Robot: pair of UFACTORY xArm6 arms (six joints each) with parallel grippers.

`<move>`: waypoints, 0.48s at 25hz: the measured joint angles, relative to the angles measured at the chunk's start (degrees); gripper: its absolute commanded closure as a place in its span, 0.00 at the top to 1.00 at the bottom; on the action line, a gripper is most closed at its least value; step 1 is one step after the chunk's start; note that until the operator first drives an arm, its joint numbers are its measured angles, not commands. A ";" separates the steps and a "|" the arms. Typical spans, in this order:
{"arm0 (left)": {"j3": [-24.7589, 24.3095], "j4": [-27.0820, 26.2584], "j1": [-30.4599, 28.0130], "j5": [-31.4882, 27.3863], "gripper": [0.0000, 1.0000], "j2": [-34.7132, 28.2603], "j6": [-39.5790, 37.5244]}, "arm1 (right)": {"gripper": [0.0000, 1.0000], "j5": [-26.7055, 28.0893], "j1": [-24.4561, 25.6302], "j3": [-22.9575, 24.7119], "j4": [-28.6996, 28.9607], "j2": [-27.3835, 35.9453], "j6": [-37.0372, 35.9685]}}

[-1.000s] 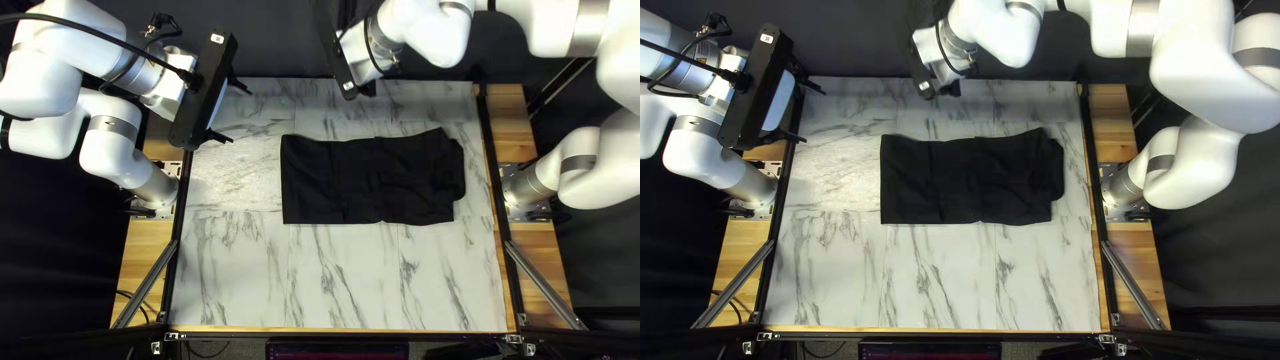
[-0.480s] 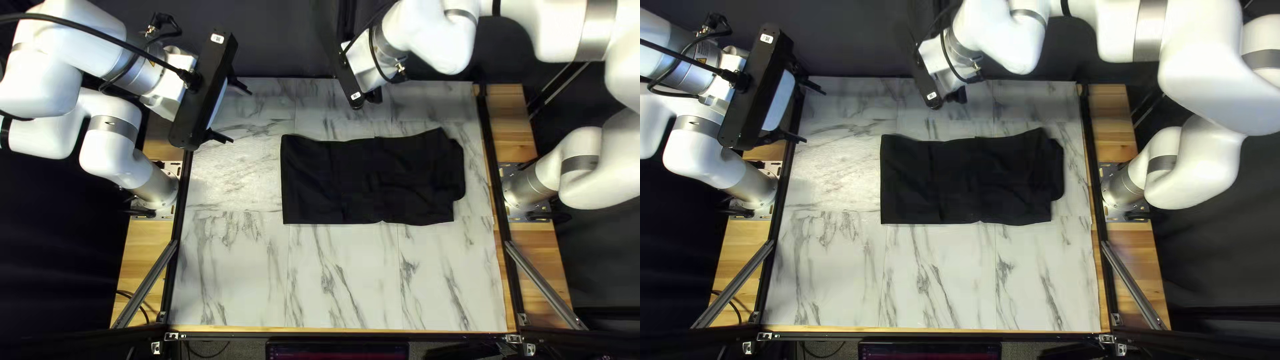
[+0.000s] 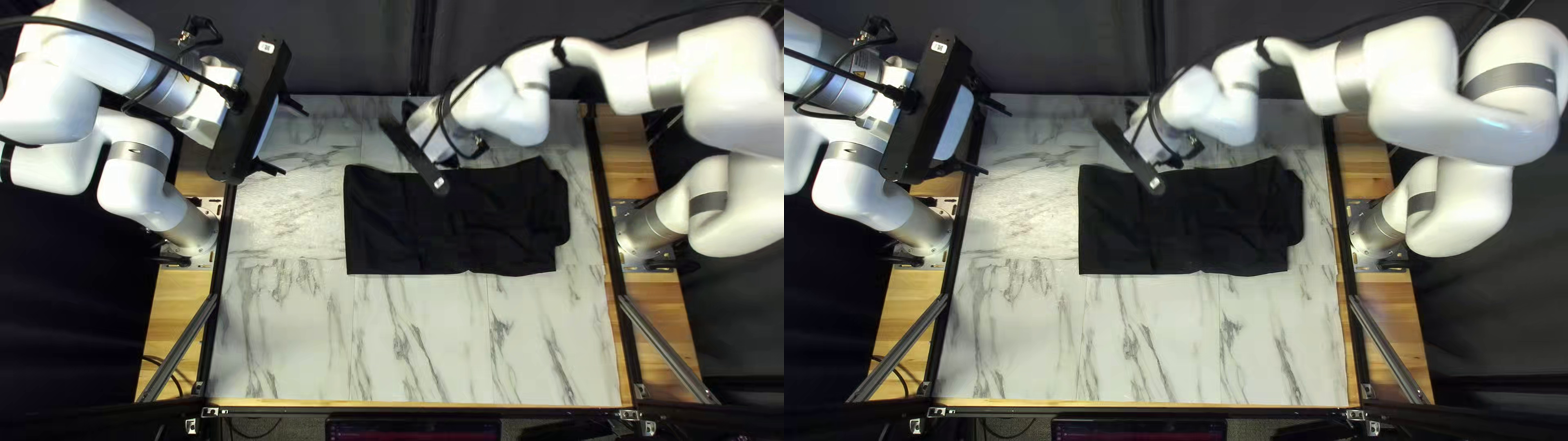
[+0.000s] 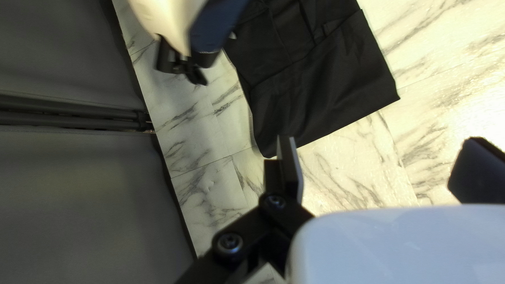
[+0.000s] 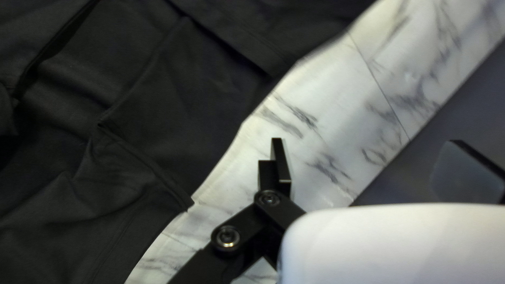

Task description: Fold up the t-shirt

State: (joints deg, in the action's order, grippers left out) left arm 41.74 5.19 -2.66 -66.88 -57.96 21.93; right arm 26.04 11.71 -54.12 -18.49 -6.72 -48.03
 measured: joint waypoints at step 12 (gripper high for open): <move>0.00 0.00 0.00 0.00 1.00 0.00 0.00 | 1.00 -5.54 -0.19 -2.89 -2.45 -8.76 -6.72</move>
State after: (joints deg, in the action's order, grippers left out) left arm 41.74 5.19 -2.66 -66.88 -57.96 21.93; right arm 20.50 11.52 -57.02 -20.94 -15.48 -54.75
